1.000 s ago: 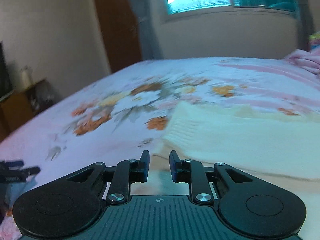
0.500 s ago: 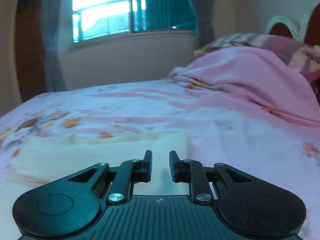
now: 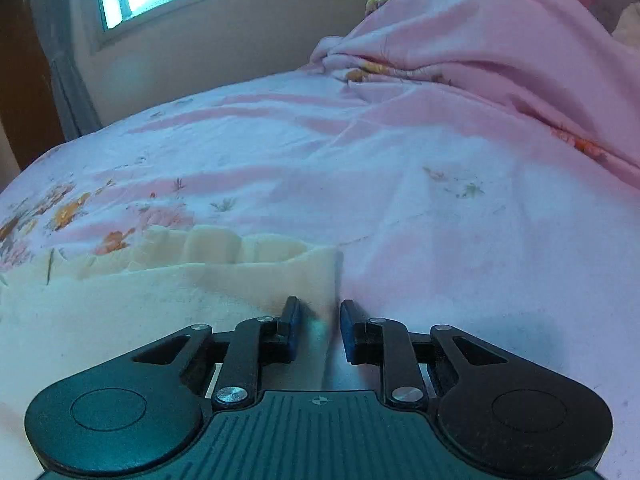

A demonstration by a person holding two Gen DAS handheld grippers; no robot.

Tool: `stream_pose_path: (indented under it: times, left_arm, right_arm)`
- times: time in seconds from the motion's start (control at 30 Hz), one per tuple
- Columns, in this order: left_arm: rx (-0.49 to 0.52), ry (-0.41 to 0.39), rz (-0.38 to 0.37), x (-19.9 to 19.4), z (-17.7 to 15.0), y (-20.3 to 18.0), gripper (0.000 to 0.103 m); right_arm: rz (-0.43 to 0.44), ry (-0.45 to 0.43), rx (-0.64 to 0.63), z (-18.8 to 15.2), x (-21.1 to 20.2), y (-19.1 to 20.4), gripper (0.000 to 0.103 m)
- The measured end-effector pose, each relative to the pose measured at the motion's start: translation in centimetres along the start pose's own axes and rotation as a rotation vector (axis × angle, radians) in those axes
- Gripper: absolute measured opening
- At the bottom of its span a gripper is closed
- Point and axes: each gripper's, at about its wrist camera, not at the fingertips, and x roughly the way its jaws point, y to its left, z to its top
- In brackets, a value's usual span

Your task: Fold small clothes

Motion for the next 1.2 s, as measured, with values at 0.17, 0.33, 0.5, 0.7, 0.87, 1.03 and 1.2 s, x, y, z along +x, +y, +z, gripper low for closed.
stream_pose_path:
  times: [0.17,0.33,0.5,0.7,0.87,1.03,1.2]
  left_arm:
    - [-0.027,-0.006,-0.097,-8.2,-4.8,2.6,0.102]
    - [0.019,0.009,-0.079,-19.2,-16.2,3.2,0.102]
    - [0.001,0.069,-0.166,-28.5,-23.2,3.6,0.102]
    - [-0.138,0.089,-0.404,-32.5,-26.4,5.9,0.099]
    - [-0.374,0.115,-0.566,-30.1,-25.3,8.7,0.097]
    - [-0.517,0.215,-0.672,-26.9,-25.2,10.6,0.028]
    - [-0.533,0.274,-0.774,-25.1,-25.4,10.7,0.042]
  right_arm:
    - [0.095,0.02,-0.019,-4.4,-8.7,-0.3,0.027]
    - [0.098,0.058,-0.075,-15.9,-19.7,1.2,0.05]
    - [0.188,0.052,0.092,-24.7,-31.7,1.1,0.05]
    - [0.301,0.097,0.22,-29.9,-38.1,1.3,0.05]
    - [0.409,0.128,0.461,-29.4,-36.6,-1.9,0.05]
    - [0.481,0.142,0.519,-28.9,-35.4,-3.0,0.046]
    - [0.54,0.169,0.582,-29.4,-34.4,-4.5,0.026]
